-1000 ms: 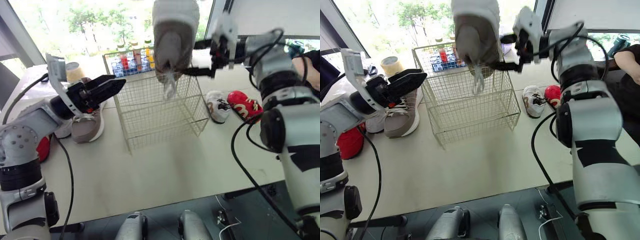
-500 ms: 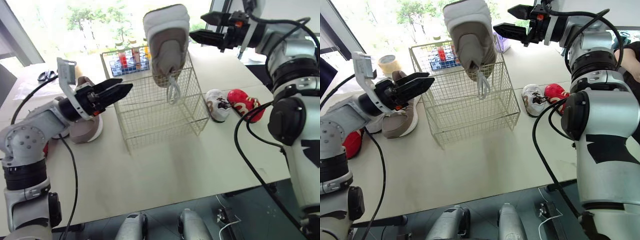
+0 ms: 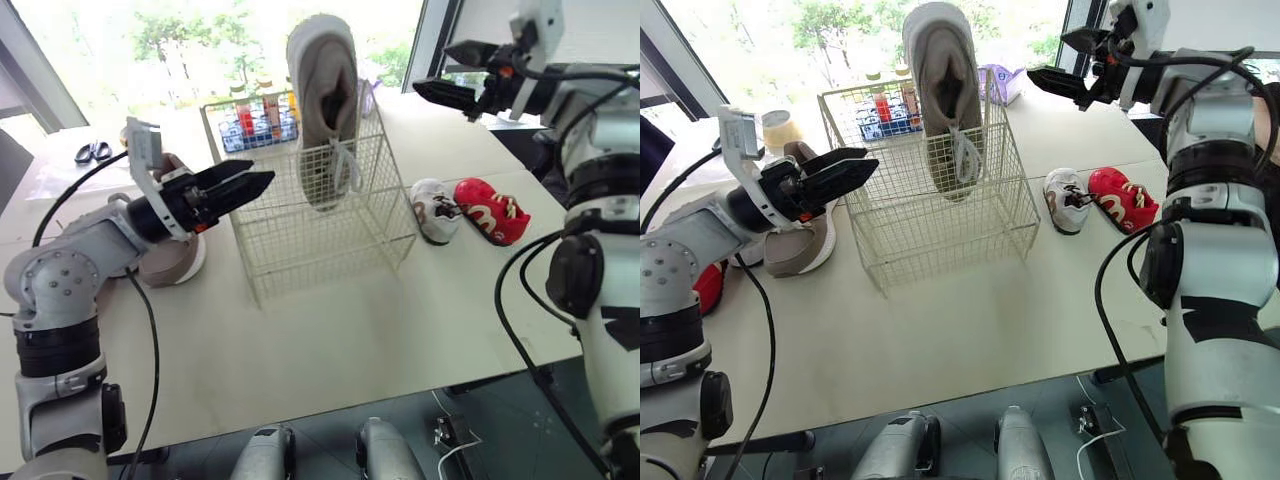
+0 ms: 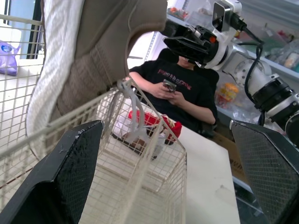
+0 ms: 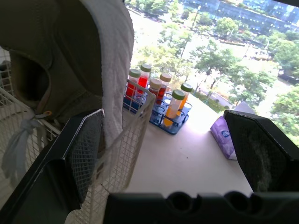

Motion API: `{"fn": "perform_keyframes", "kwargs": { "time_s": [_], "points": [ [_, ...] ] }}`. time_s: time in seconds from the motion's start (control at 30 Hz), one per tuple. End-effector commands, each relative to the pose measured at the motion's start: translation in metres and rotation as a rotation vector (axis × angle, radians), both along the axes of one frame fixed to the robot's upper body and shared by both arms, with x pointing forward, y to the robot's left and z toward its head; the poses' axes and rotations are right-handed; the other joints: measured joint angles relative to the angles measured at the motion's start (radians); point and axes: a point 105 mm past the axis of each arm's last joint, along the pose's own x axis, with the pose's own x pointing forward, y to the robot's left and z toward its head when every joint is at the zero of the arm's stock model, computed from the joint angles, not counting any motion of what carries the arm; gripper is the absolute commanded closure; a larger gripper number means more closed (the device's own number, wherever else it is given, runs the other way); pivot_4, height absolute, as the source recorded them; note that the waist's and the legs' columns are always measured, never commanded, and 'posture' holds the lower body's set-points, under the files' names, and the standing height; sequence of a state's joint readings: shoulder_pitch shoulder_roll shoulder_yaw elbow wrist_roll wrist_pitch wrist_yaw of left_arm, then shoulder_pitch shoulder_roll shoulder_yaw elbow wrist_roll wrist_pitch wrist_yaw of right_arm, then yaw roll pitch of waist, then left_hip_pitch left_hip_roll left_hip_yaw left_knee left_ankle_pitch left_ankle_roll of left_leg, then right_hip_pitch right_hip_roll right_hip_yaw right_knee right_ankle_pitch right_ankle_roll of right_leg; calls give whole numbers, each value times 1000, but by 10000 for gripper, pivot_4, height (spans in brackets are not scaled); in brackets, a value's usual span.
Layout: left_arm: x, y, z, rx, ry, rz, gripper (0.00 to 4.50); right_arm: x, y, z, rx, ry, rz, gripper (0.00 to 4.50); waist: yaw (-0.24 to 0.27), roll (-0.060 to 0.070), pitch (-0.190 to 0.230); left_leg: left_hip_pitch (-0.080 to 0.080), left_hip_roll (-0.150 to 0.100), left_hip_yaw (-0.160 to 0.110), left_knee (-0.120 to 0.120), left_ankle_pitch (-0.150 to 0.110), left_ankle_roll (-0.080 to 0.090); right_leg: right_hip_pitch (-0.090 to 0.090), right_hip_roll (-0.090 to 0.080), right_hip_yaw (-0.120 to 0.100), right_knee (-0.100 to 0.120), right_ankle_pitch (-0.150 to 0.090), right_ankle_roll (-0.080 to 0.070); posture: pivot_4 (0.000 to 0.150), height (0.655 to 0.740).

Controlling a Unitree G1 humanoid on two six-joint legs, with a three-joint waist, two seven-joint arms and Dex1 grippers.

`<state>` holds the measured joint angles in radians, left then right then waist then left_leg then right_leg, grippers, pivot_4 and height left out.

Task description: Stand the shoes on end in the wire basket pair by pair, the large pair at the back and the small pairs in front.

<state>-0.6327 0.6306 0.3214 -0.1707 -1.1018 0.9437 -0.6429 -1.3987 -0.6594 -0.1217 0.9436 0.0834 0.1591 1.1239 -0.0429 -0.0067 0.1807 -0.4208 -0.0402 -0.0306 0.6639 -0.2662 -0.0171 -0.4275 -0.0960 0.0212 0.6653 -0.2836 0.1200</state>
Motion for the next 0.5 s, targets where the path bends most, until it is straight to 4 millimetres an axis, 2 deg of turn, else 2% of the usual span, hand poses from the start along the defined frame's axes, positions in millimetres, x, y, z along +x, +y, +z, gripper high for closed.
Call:
{"fn": "perform_keyframes", "kwargs": {
  "time_s": [0.03,0.1,0.23,0.33,0.43,0.5],
  "points": [
    [-5,4,14,50,-81,18,0,-8,-10,-8,-100,-41,-59,424,0,0,0,0,0,0,0,0,0,0,0,0,0,0,0,1500,7400],
    [-1,18,18,92,-107,77,0,-12,-14,-18,-77,-8,-88,424,0,0,0,0,0,0,0,0,0,0,0,0,0,0,0,1500,7400],
    [3,42,32,104,-147,173,0,-20,-12,-19,-22,-45,-157,424,-1,0,0,0,0,0,0,0,0,-1,0,0,1,0,0,1500,7400],
    [7,54,36,116,-160,241,0,-18,-16,-27,-74,-73,-255,424,1,0,0,0,0,0,0,0,0,-1,0,0,1,0,0,1500,7400],
    [22,77,32,178,-167,414,0,-13,-20,-50,-184,-100,-356,424,3,-1,-1,0,0,0,0,0,0,0,0,0,0,0,0,1500,7400],
    [33,96,32,190,-162,538,0,-13,-18,-63,-191,-93,-374,424,7,-1,-1,0,0,0,1,0,0,0,0,0,1,0,0,1500,7400]
  ]
}}
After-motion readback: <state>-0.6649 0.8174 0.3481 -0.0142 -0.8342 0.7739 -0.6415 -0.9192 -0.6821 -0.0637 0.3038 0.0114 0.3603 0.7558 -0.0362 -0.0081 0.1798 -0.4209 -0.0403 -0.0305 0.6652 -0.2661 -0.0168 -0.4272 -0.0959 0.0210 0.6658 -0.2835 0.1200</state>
